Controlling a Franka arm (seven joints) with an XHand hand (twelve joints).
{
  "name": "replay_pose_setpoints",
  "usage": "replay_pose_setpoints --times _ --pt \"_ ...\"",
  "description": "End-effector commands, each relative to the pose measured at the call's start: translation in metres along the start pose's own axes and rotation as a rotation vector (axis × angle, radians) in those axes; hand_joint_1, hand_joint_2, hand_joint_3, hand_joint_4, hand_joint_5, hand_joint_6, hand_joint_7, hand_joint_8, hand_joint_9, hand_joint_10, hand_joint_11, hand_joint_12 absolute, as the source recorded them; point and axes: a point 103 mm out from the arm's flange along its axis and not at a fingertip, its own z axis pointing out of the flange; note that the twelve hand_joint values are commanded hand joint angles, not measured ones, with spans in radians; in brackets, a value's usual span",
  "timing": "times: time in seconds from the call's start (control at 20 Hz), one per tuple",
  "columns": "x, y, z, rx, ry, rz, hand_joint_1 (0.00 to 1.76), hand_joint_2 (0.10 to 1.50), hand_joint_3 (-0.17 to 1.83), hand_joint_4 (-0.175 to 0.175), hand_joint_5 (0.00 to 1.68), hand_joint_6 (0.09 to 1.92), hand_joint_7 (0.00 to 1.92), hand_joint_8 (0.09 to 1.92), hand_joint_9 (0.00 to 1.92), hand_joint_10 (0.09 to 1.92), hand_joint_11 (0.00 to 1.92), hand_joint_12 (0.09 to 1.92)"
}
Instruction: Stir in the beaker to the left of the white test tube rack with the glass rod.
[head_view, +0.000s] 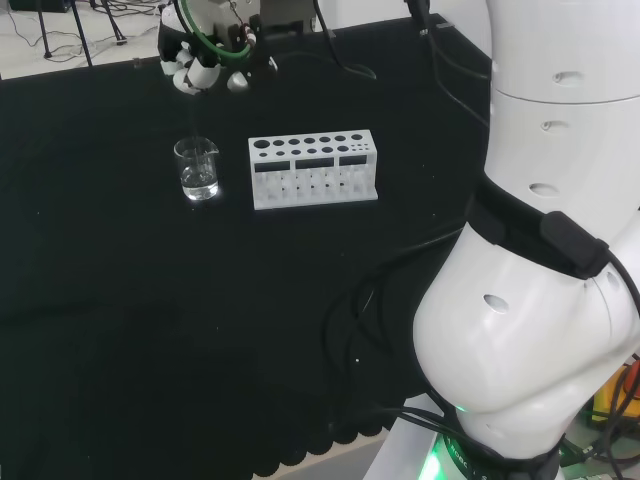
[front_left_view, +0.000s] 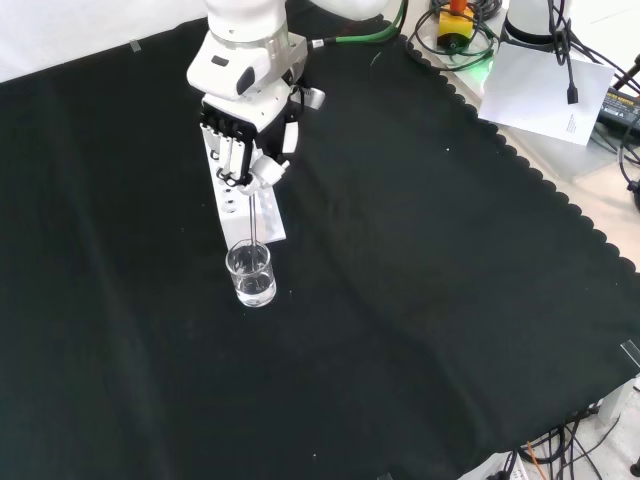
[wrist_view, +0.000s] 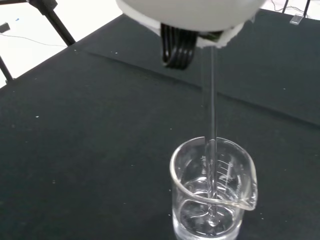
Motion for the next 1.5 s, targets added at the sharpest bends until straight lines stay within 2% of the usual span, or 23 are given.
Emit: replay_pose_setpoints --times 0.05,0.3,0.4,0.8,0.95,1.1,1.3,1.5 --pt "0.014 0.012 0.002 -0.005 -0.005 -0.023 1.31 0.66 0.80 -0.175 1.13 0.72 1.15 1.25 1.68 0.95 1.66 0.98" --pt "0.010 0.027 0.009 -0.009 0.007 -0.031 1.31 0.66 0.80 -0.175 1.13 0.72 1.15 1.25 1.68 0.95 1.65 0.98" --pt "-0.001 0.028 0.010 -0.007 0.014 -0.019 1.31 0.66 0.80 -0.175 1.13 0.72 1.15 1.25 1.68 0.95 1.65 0.98" --pt "-0.019 0.002 0.007 0.002 -0.007 0.021 1.31 0.66 0.80 -0.175 1.13 0.72 1.15 1.24 1.68 0.95 1.65 0.98" --pt "-0.011 -0.008 0.004 0.006 -0.014 0.021 1.31 0.66 0.80 -0.175 1.13 0.72 1.15 1.24 1.68 0.95 1.65 0.99" --pt "0.000 -0.008 0.003 0.004 -0.010 -0.008 1.31 0.66 0.80 -0.175 1.13 0.72 1.15 1.24 1.68 0.95 1.65 0.99" --pt "0.024 0.001 0.001 -0.003 -0.008 -0.040 1.31 0.66 0.80 -0.175 1.13 0.72 1.15 1.24 1.68 0.95 1.65 0.99" --pt "0.024 0.016 0.008 -0.002 -0.003 -0.039 1.31 0.66 0.80 -0.175 1.13 0.72 1.15 1.24 1.68 0.96 1.65 0.99"
